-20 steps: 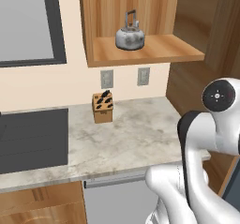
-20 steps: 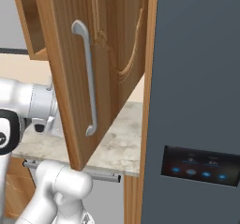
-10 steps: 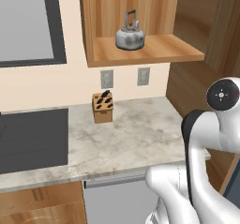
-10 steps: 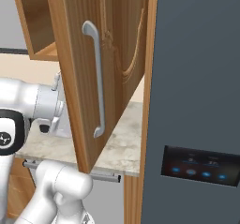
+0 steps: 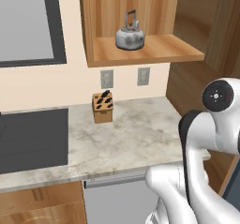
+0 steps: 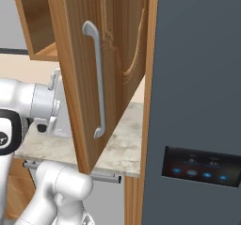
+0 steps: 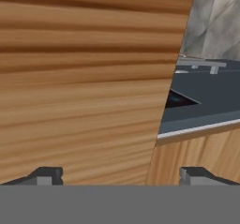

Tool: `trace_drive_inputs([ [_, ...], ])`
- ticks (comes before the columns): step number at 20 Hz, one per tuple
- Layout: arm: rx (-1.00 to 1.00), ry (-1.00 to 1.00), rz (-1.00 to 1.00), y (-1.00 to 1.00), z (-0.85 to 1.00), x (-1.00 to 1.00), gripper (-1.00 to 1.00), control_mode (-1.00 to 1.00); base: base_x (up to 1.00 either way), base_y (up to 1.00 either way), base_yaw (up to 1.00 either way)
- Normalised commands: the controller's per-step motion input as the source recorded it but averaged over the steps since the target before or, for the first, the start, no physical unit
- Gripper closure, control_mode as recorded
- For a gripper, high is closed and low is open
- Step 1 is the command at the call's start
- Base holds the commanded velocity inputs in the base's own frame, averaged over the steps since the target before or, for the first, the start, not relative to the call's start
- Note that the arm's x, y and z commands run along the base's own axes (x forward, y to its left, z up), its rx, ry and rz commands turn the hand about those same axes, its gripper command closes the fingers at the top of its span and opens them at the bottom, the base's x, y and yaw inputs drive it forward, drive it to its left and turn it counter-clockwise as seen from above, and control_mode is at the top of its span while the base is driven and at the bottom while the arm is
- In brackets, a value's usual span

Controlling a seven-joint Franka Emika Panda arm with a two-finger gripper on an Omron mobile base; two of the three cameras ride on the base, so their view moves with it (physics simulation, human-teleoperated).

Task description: Open the cabinet, pick the kettle from the cabinet, and place it in the sink.

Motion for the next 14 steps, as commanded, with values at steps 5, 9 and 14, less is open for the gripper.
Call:
trace_drive_inputs([
  [5, -0.02, 0.00, -0.01, -0.33, 0.03, 0.00, -1.00, -1.00, 0.00, 0.00, 0.00],
  [9, 0.00, 0.00, 0.00, -0.11, 0.02, 0.00, -1.00, -1.00, 0.00, 0.00, 0.00],
  [14, -0.02, 0.00, 0.06, 0.00, 0.06, 0.00, -1.00, -1.00, 0.00, 0.00, 0.00],
])
